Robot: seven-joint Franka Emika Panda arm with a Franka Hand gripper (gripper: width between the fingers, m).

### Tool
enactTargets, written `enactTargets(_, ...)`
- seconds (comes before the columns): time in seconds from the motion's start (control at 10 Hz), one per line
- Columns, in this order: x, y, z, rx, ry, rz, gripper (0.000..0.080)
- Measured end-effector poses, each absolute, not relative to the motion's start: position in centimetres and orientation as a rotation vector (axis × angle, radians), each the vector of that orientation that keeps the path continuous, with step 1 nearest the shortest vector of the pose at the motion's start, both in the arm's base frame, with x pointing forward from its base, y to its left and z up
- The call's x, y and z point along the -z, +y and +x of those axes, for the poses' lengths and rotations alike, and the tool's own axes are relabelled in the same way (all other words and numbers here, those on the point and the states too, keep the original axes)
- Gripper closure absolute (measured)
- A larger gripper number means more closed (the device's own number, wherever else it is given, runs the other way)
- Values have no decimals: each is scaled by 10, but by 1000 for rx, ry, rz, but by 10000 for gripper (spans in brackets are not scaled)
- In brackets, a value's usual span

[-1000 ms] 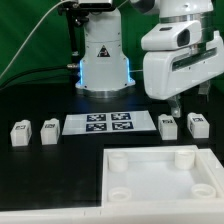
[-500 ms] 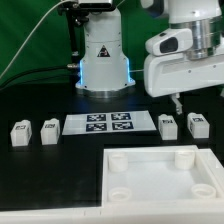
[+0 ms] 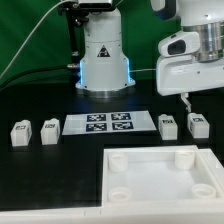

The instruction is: Assemble one leg

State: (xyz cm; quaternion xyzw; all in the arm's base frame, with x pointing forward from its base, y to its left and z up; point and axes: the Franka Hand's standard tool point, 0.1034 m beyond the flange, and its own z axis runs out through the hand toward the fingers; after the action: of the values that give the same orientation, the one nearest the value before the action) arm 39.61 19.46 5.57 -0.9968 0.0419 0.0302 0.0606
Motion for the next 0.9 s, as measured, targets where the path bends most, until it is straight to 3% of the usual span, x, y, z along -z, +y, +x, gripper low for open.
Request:
enactTargets(0.4, -34, 185, 389, -596, 106, -2976, 151)
enactTargets(0.8, -36, 184, 386, -1261, 83, -2777, 151)
enactTargets(0.9, -30, 186, 392, -1249, 88, -2776, 151)
